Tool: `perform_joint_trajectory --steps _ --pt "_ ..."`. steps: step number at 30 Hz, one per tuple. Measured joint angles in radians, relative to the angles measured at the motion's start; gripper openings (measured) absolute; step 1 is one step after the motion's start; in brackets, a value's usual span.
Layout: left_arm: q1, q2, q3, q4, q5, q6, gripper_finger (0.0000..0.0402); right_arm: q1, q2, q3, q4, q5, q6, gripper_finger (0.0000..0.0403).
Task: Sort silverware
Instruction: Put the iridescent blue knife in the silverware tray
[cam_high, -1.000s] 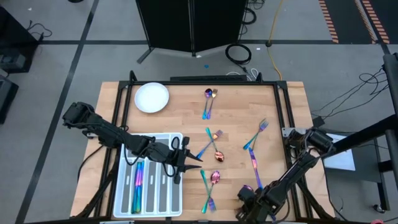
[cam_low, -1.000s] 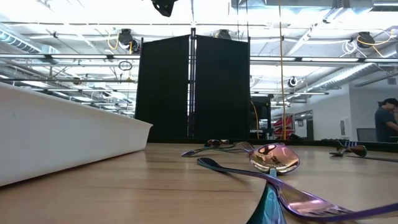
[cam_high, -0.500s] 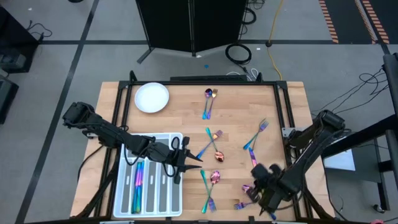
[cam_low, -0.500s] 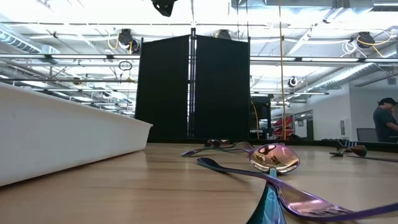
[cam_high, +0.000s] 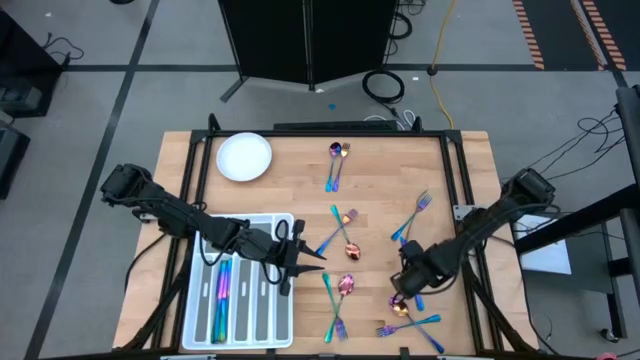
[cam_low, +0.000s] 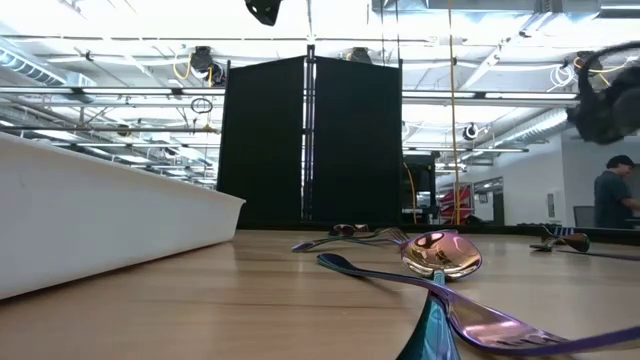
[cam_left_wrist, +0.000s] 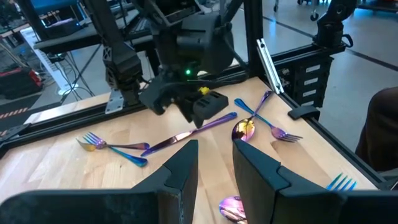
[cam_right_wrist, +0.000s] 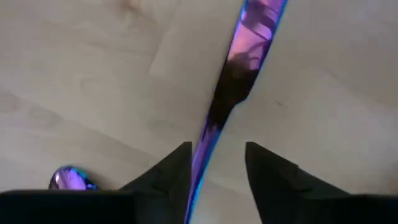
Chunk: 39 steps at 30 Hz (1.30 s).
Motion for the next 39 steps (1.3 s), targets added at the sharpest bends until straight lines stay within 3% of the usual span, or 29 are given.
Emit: perform_joint_trajectory --steps 6,20,33,39 --pt "0.000 0.000 0.000 -0.007 0.000 0.019 0.0102 -0.026 0.000 -0.028 0.086 0.002 -0.037 0.0156" --pt "0.000 0.000 0.000 -0.006 0.000 0.019 0.0102 -0.036 -0.001 -0.078 0.110 0.002 -0.017 0.0123" --pt "0.000 0.000 0.000 -0.006 0.000 0.020 0.0102 -0.036 -0.002 -0.082 0.103 0.000 0.009 0.0025" --pt "0.000 0.000 0.000 -0.006 0.000 0.020 0.0102 -0.034 -0.002 -0.081 0.104 0.000 -0.042 0.0007"
